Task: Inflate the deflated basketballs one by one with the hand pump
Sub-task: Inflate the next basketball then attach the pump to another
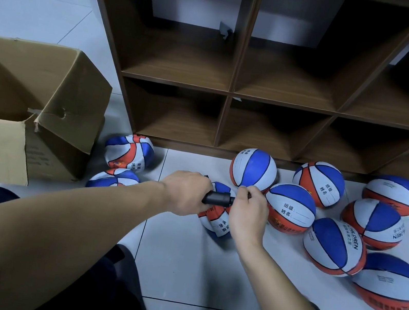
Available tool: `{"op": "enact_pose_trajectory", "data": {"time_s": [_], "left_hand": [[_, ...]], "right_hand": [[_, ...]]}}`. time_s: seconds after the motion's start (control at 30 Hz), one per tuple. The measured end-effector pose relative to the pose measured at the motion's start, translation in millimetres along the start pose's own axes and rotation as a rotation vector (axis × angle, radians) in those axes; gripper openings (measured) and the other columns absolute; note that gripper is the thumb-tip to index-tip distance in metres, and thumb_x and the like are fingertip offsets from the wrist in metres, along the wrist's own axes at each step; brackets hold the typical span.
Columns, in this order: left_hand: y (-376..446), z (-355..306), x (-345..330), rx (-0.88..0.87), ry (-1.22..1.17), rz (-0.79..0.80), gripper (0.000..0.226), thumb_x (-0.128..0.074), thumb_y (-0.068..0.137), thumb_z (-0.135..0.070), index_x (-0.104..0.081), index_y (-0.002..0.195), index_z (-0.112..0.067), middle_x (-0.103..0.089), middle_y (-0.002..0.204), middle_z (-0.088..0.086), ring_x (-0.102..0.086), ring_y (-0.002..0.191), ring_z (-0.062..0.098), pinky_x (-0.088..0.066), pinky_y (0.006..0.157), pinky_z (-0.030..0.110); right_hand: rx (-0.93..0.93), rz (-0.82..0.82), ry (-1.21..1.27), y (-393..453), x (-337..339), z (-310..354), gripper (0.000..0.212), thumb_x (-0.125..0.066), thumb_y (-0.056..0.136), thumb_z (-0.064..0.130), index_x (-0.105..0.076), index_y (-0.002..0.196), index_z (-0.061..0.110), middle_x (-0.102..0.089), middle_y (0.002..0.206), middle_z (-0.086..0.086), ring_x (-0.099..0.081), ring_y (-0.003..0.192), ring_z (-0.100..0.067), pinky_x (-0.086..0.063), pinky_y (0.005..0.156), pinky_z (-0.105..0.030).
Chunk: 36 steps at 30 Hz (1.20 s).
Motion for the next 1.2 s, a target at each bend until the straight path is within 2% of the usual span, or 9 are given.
{"op": "enact_pose_trajectory", "data": {"time_s": [0.17, 0.37, 0.5, 0.57, 0.67, 0.9, 1.13, 1.2], "left_hand": [[1, -8, 2, -0.023, -0.013, 0.003, 0.024, -0.062, 0.098, -0.038, -0.056, 0.081, -0.022, -0.058, 0.076, -0.001, -0.049, 0.064, 0.011, -0.032, 0.053, 0.031], [2, -4, 1, -0.038, 0.002, 0.008, 0.032, -0.060, 0.099, -0.041, -0.049, 0.075, -0.025, -0.055, 0.074, -0.005, -0.049, 0.064, 0.011, -0.031, 0.054, 0.030], [4, 4, 1, -0.052, -0.007, 0.016, 0.032, -0.062, 0.099, -0.049, -0.055, 0.081, -0.024, -0.059, 0.076, -0.004, -0.059, 0.073, 0.024, -0.042, 0.061, 0.034], [5, 13, 3, -0.055, -0.006, 0.030, 0.029, -0.064, 0.097, -0.052, -0.062, 0.089, -0.025, -0.063, 0.080, -0.004, -0.062, 0.078, 0.025, -0.048, 0.066, 0.035], [5, 31, 4, -0.038, 0.006, 0.076, 0.024, -0.067, 0.098, -0.052, -0.066, 0.096, -0.028, -0.066, 0.084, -0.006, -0.064, 0.080, 0.021, -0.048, 0.066, 0.034], [8, 47, 7, 0.055, 0.008, 0.061, 0.026, -0.066, 0.098, -0.050, -0.061, 0.084, -0.028, -0.062, 0.076, -0.007, -0.059, 0.070, 0.013, -0.042, 0.058, 0.032], [10, 21, 11, 0.020, 0.047, -0.040, 0.020, -0.061, 0.097, -0.038, -0.061, 0.083, -0.025, -0.063, 0.075, -0.004, -0.063, 0.073, 0.024, -0.041, 0.058, 0.032], [11, 14, 11, 0.015, 0.037, -0.064, 0.017, -0.061, 0.096, -0.037, -0.064, 0.086, -0.024, -0.063, 0.075, -0.004, -0.063, 0.071, 0.024, -0.046, 0.060, 0.032]], "right_hand": [[-0.012, 0.023, 0.018, 0, -3, 0, 0.033, -0.050, 0.103, 0.020, -0.048, 0.071, 0.014, -0.051, 0.071, -0.001, -0.047, 0.068, -0.022, -0.040, 0.064, -0.041], [-0.025, 0.069, 0.031, 1, -5, -4, 0.032, -0.051, 0.104, 0.022, -0.052, 0.075, 0.010, -0.053, 0.071, -0.001, -0.048, 0.069, -0.022, -0.042, 0.066, -0.041], [-0.013, 0.096, 0.031, 8, 0, -6, 0.032, -0.055, 0.102, 0.022, -0.051, 0.075, 0.005, -0.050, 0.063, 0.000, -0.044, 0.063, -0.018, -0.040, 0.060, -0.034], [-0.001, 0.083, 0.018, 14, 11, -8, 0.035, -0.056, 0.102, 0.021, -0.049, 0.072, 0.005, -0.047, 0.058, 0.004, -0.041, 0.059, -0.015, -0.036, 0.057, -0.031], [-0.028, 0.049, 0.017, 28, 31, -18, 0.034, -0.055, 0.102, 0.019, -0.051, 0.074, 0.001, -0.048, 0.065, -0.005, -0.040, 0.063, -0.020, -0.035, 0.061, -0.038], [-0.043, -0.038, 0.054, 41, 46, -15, 0.033, -0.053, 0.101, 0.016, -0.041, 0.070, 0.012, -0.039, 0.064, -0.003, -0.033, 0.062, -0.020, -0.030, 0.059, -0.038], [-0.048, -0.169, 0.038, 29, 31, -6, 0.036, -0.051, 0.100, 0.014, -0.041, 0.065, 0.012, -0.042, 0.062, -0.004, -0.036, 0.060, -0.021, -0.030, 0.057, -0.040], [-0.031, -0.182, 0.040, 25, 27, 2, 0.034, -0.051, 0.100, 0.014, -0.043, 0.067, 0.008, -0.043, 0.062, -0.007, -0.035, 0.059, -0.021, -0.030, 0.055, -0.040]]}}
Point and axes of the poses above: each hand's wrist, its own y-axis towards the middle knuckle, its own x-axis out of the back of the hand, z = x × y, the point moved 3 cm from there along y, towards the middle knuckle
